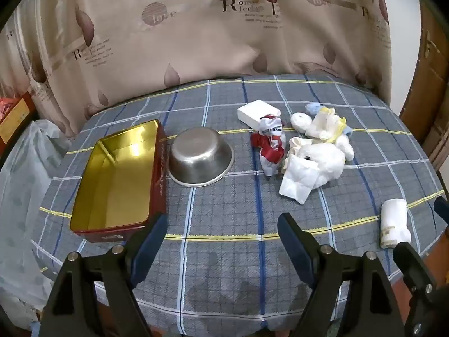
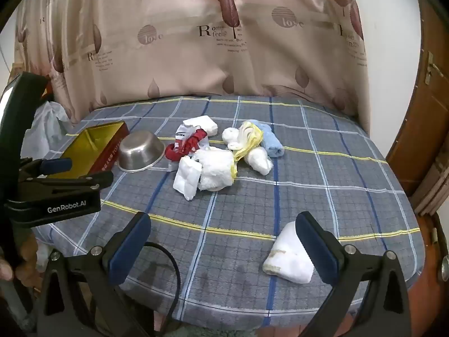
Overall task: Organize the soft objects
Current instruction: 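Move right tool toward white folded towel while left tool approaches the cloth pile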
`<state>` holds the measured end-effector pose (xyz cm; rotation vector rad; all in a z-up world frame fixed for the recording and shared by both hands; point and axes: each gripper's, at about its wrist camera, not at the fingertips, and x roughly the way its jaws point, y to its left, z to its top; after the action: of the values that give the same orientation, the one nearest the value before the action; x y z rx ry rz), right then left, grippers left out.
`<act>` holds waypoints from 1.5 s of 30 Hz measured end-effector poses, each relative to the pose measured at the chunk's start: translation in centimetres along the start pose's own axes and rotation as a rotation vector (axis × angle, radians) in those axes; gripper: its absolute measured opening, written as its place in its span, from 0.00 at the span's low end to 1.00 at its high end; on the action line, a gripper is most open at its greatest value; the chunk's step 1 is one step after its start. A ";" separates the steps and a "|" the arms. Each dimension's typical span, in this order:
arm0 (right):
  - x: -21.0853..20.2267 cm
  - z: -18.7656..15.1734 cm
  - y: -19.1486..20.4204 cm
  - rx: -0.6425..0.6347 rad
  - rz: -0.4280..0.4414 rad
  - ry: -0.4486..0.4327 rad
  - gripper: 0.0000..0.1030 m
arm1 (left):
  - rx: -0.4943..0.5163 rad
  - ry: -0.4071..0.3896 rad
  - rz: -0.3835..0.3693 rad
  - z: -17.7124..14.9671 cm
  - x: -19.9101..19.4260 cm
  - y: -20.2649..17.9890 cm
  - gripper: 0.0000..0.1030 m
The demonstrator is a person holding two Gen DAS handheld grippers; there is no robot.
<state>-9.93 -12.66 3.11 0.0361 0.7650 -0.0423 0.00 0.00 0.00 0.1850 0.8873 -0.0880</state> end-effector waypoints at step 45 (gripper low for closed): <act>0.3 -0.6 -0.6 -0.027 -0.046 0.042 0.93 | 0.018 0.018 -0.022 -0.6 0.4 -0.5 0.81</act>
<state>-10.21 -13.20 2.47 -0.0063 0.8086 -0.0749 -0.30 -0.35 -0.73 0.1934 0.9072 -0.1150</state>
